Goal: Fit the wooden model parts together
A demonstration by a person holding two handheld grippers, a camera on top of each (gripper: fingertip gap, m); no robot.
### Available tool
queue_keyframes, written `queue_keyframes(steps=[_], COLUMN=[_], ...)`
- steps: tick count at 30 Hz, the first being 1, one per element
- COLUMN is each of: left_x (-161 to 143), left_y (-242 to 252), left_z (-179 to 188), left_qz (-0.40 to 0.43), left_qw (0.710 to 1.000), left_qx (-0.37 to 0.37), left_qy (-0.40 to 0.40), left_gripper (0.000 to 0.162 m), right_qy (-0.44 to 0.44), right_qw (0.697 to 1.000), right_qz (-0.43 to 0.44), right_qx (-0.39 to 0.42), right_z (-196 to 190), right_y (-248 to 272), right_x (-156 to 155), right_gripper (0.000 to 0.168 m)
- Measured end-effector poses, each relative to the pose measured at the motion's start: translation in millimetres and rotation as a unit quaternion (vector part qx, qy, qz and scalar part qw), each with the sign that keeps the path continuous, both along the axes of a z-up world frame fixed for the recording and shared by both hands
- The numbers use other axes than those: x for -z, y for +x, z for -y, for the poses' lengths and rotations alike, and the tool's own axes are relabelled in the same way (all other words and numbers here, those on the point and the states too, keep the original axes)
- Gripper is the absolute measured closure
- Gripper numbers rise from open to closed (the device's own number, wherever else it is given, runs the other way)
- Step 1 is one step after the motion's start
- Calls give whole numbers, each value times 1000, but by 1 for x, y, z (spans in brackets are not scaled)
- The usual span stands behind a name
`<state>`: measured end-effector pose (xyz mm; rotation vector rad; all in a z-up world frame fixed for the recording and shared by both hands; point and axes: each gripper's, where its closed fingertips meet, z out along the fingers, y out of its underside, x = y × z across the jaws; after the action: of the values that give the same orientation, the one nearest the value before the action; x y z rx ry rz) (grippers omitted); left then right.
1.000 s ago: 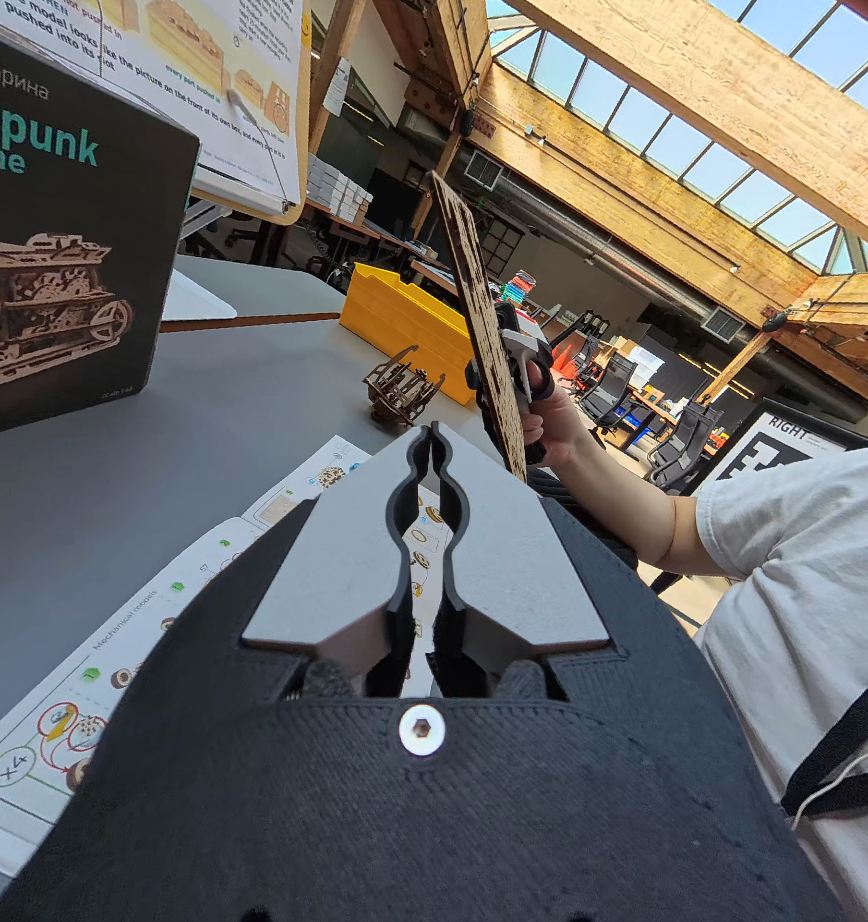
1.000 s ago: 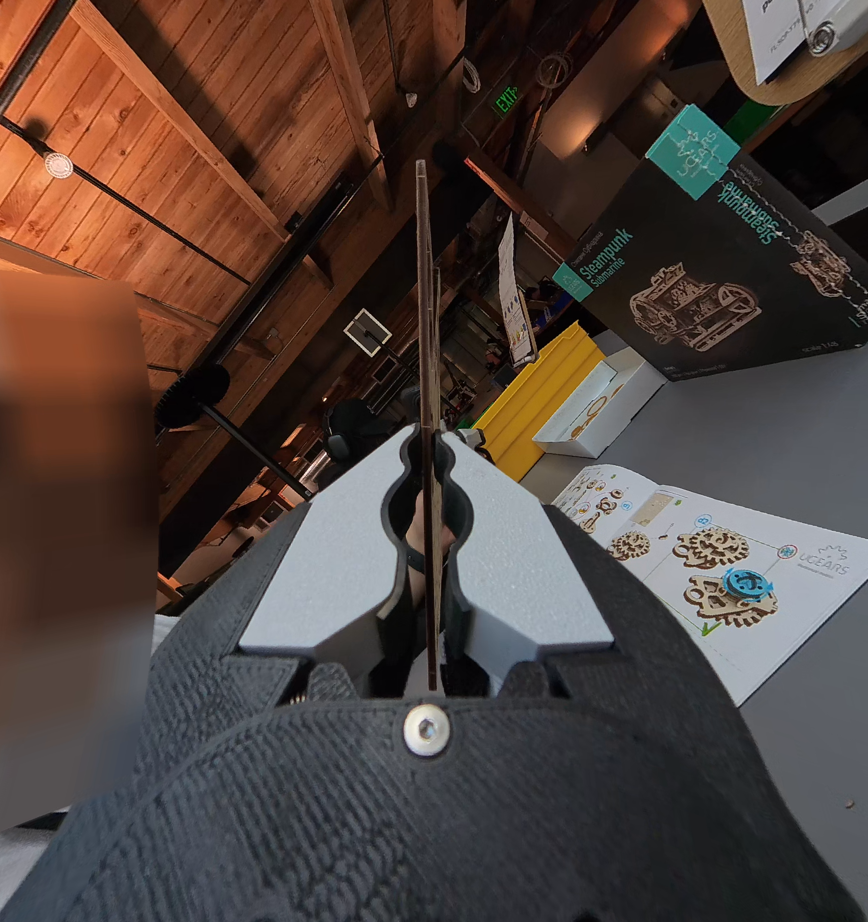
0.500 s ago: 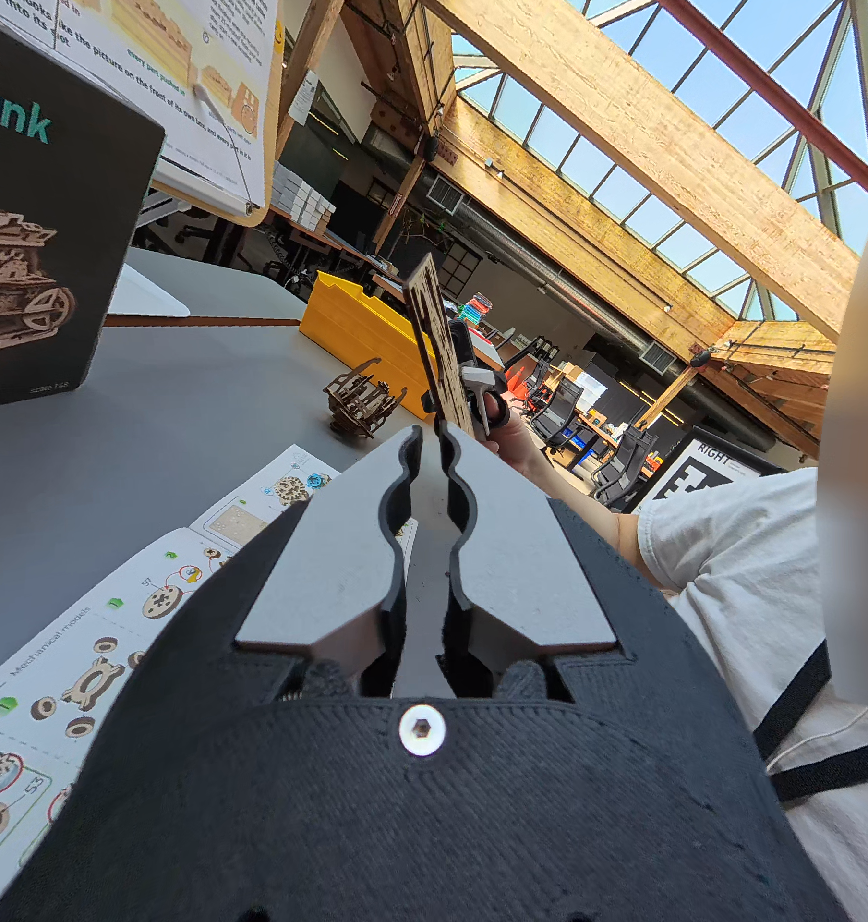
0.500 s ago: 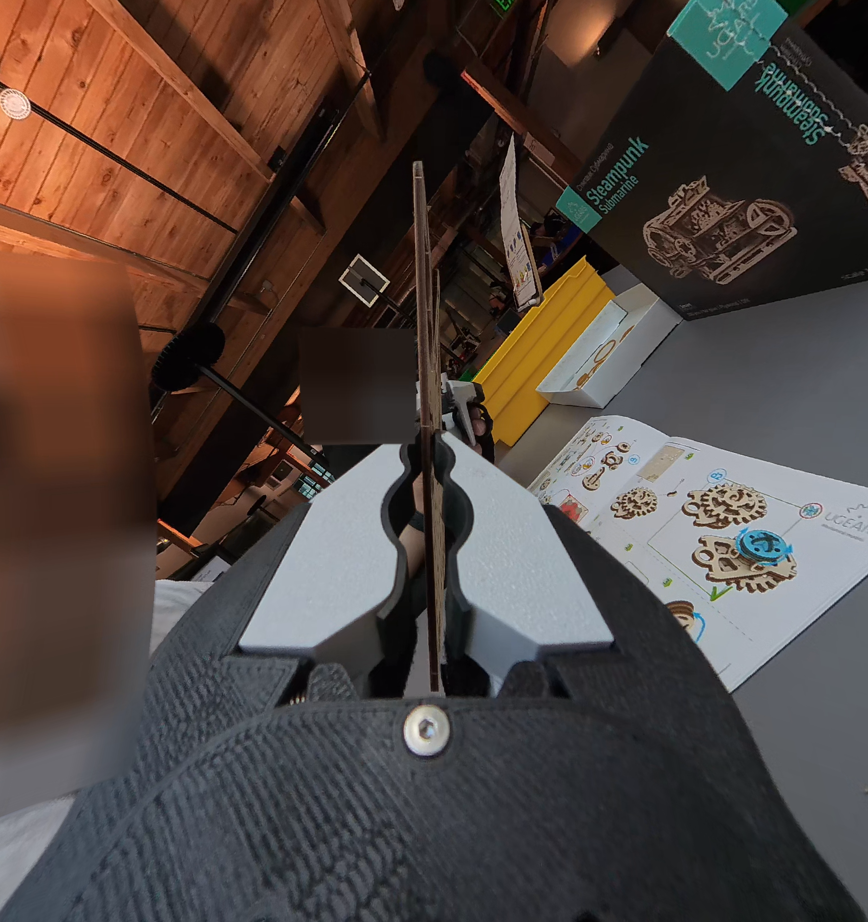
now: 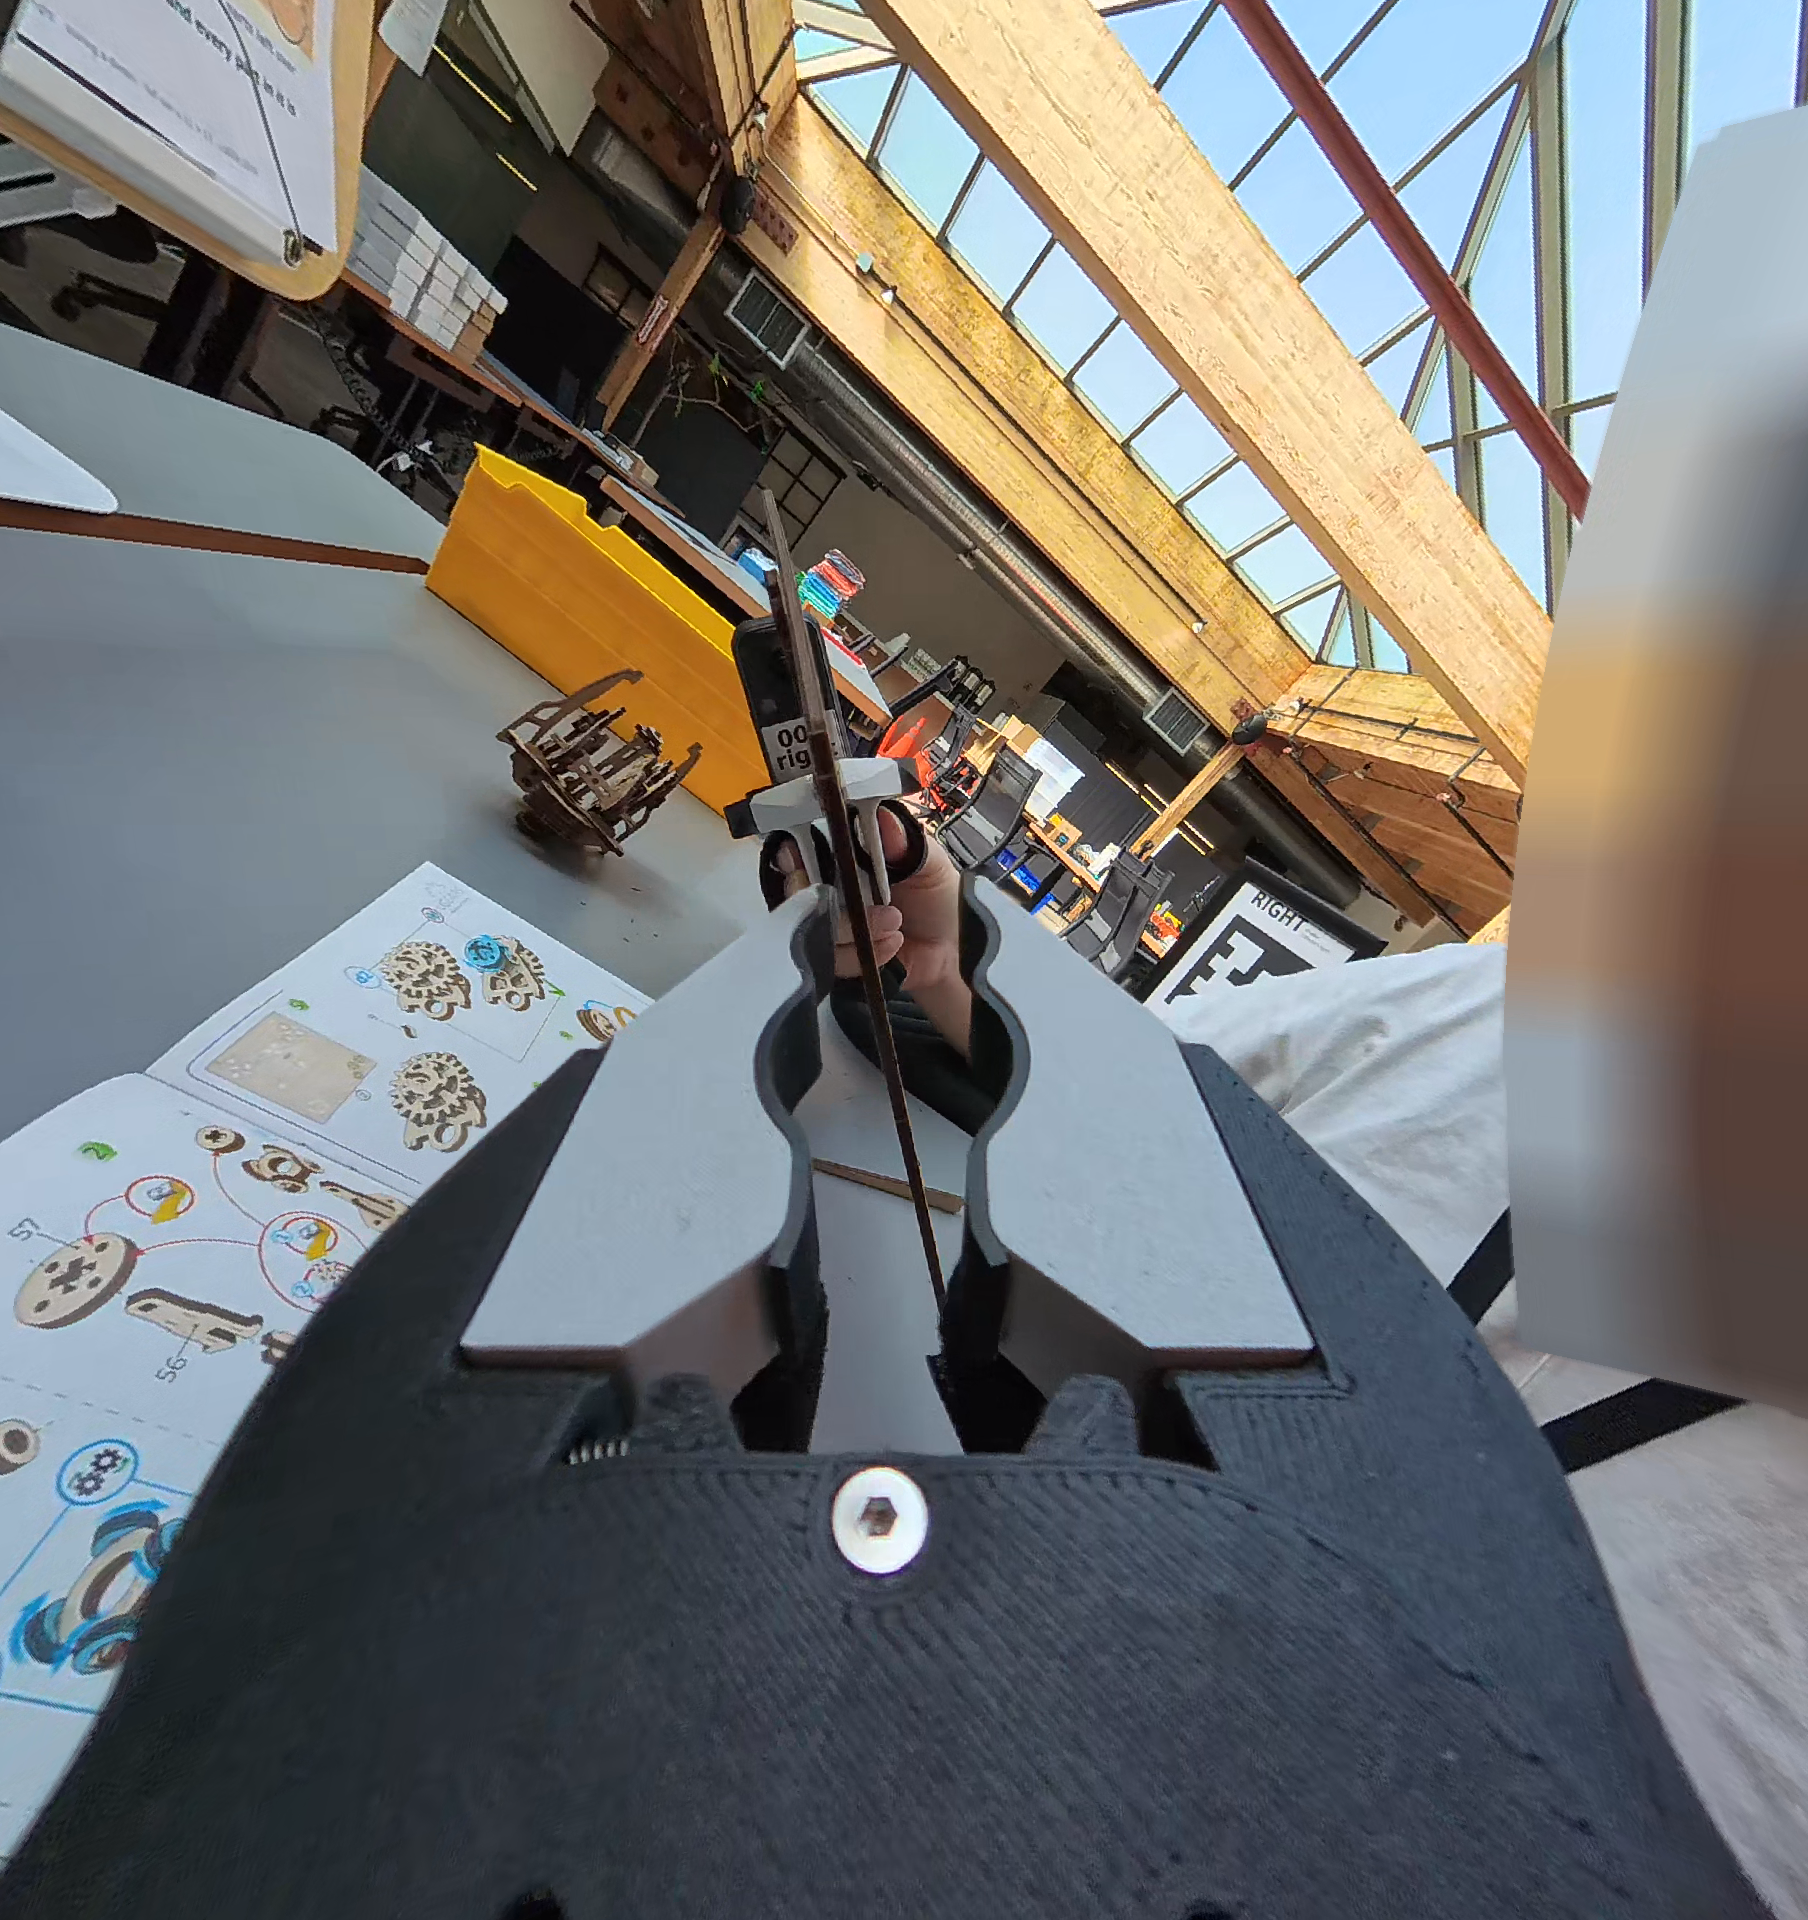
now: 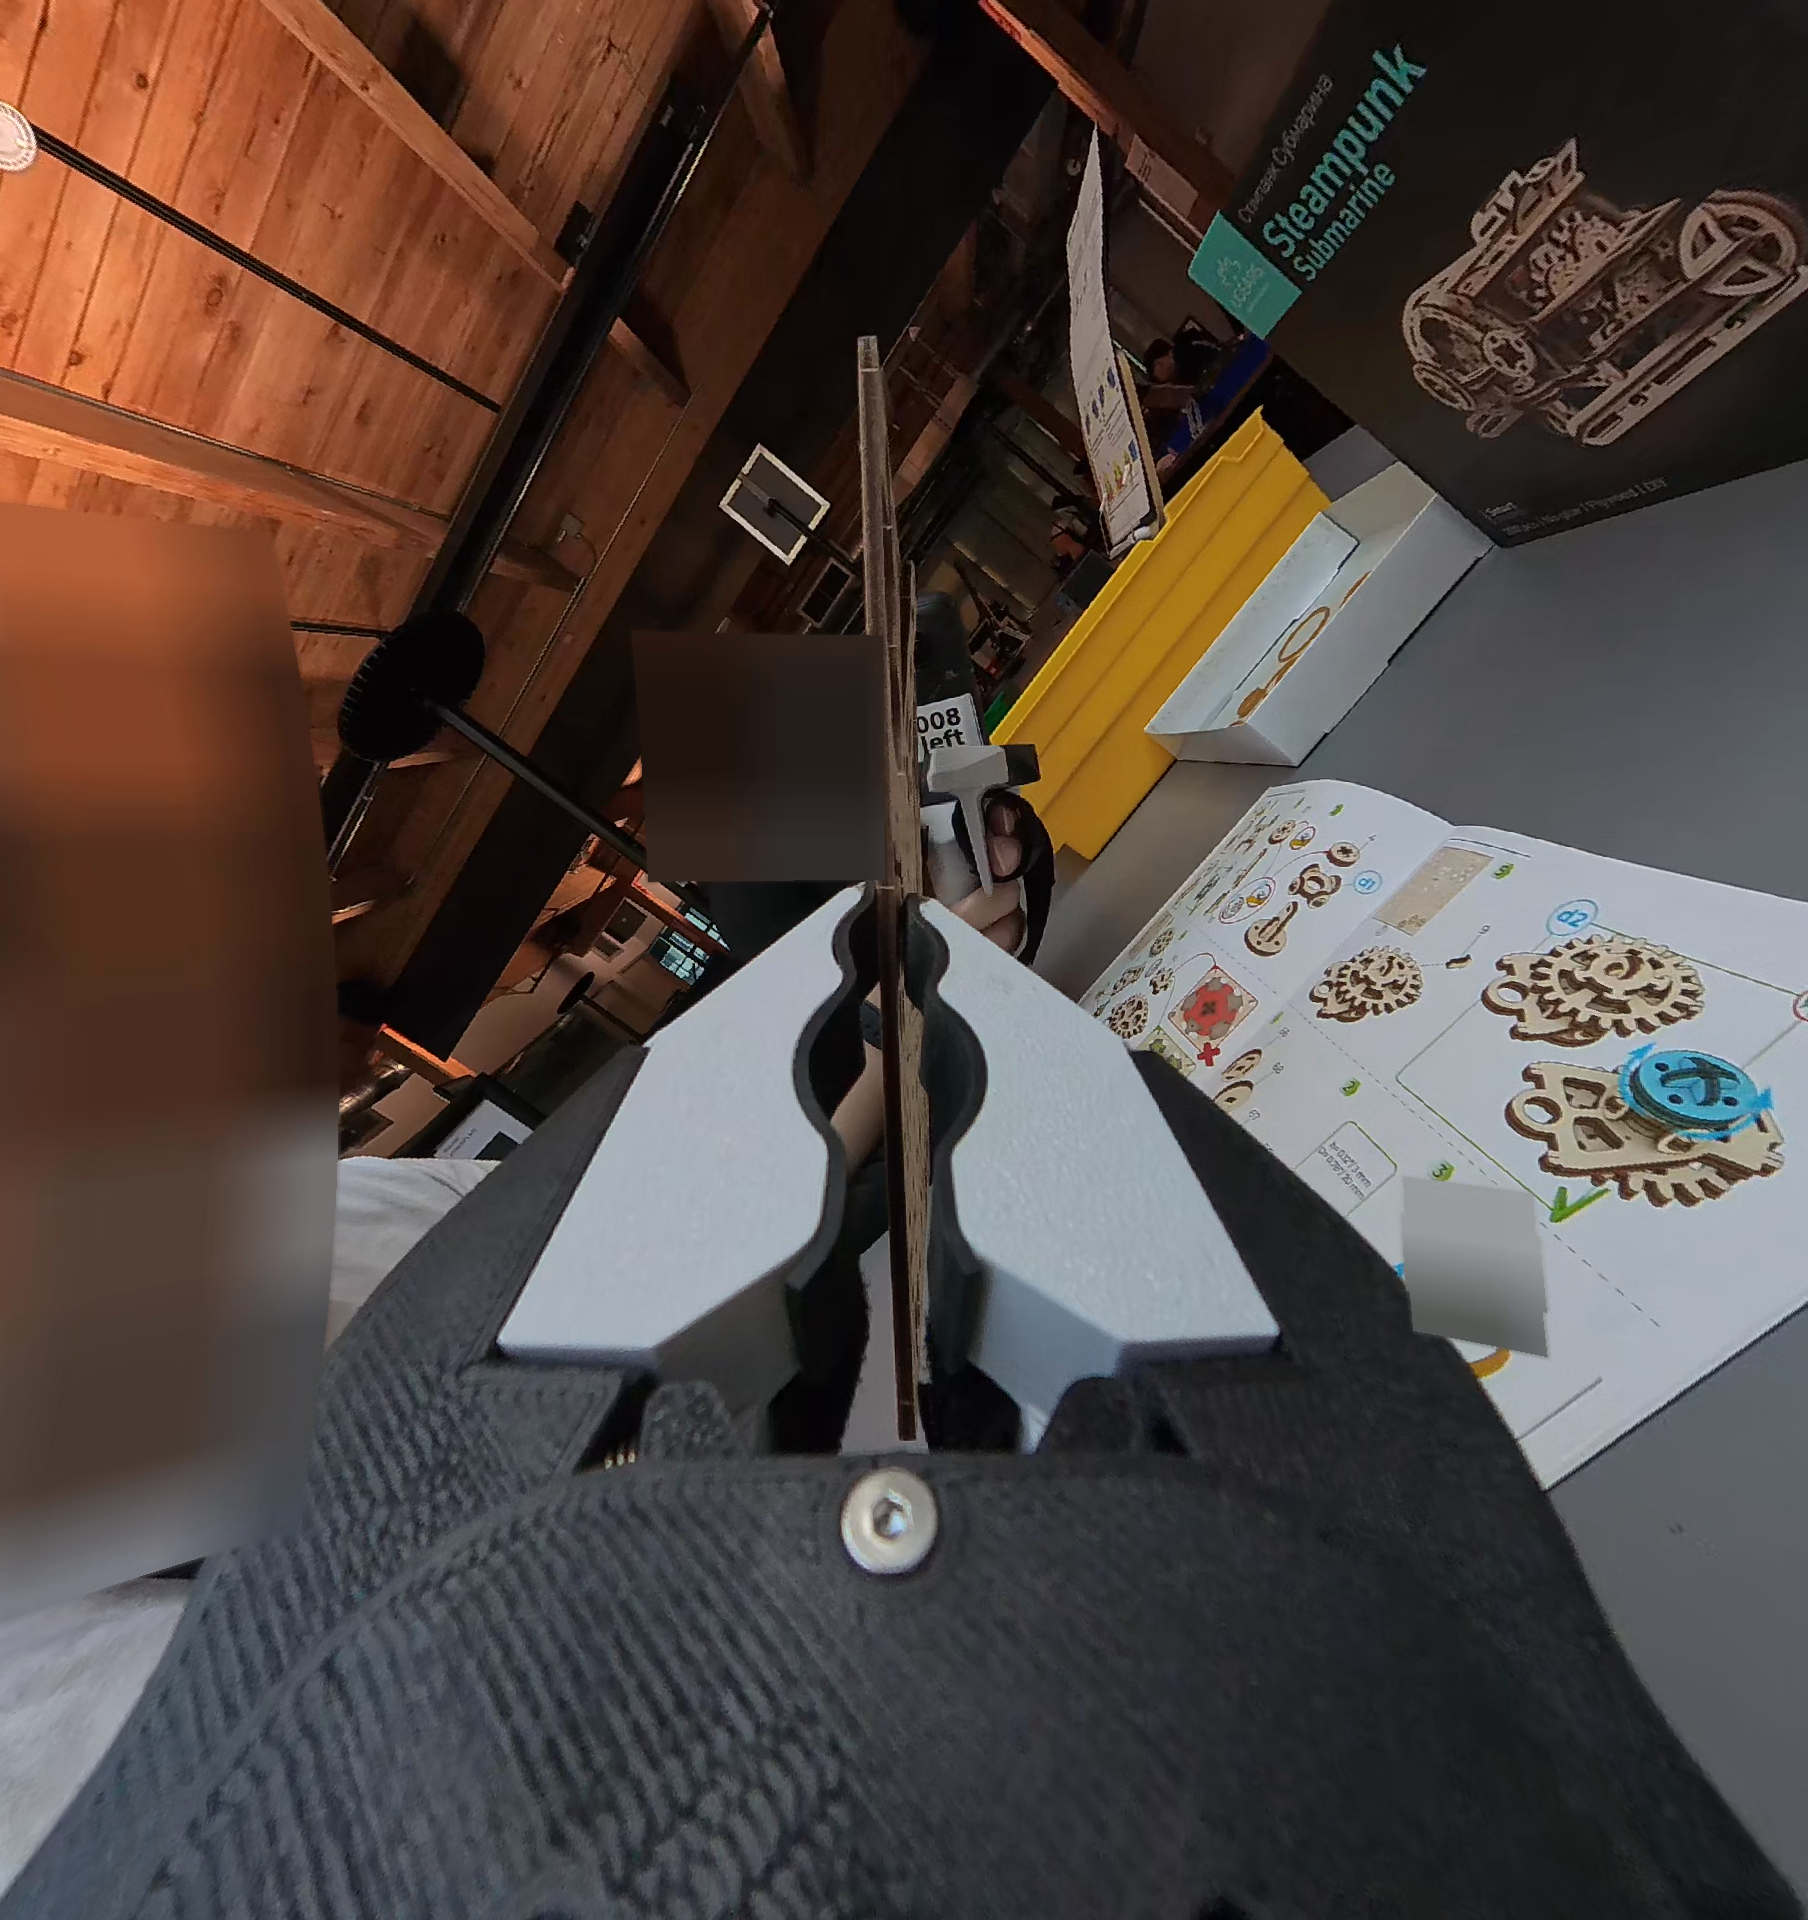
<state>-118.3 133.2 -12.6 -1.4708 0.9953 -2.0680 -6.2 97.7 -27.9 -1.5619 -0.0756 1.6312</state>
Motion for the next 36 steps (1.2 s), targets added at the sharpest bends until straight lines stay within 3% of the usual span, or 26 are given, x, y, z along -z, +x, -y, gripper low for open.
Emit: queue_keyframes(steps=[7, 17, 22, 25, 29, 36], left_x=[14, 18, 20, 11, 0, -29], left_y=[7, 9, 8, 0, -23, -72], left_z=[11, 16, 7, -6, -38, -84], left_qz=[-39, -56, -80, -63, -35, 61], left_qw=[998, 997, 997, 998, 996, 976], left_qx=[38, 51, 10, -20, -84, -198], left_qy=[-17, -21, 9, -4, -22, -63], left_gripper=[159, 159, 162, 162, 162, 162], right_qy=[7, 15, 36, 60, 130, 170], right_qw=[1000, 1000, 999, 995, 972, 931], right_qz=[-6, -8, 13, 31, 130, 306], right_qx=[3, 16, 28, 76, 149, 103], right_z=[0, -2, -3, -8, -9, 1], right_y=[3, 7, 6, 13, 26, -14], right_x=[-3, -6, -7, -15, -27, -1], right_gripper=[168, 168, 167, 145, 139, 143])
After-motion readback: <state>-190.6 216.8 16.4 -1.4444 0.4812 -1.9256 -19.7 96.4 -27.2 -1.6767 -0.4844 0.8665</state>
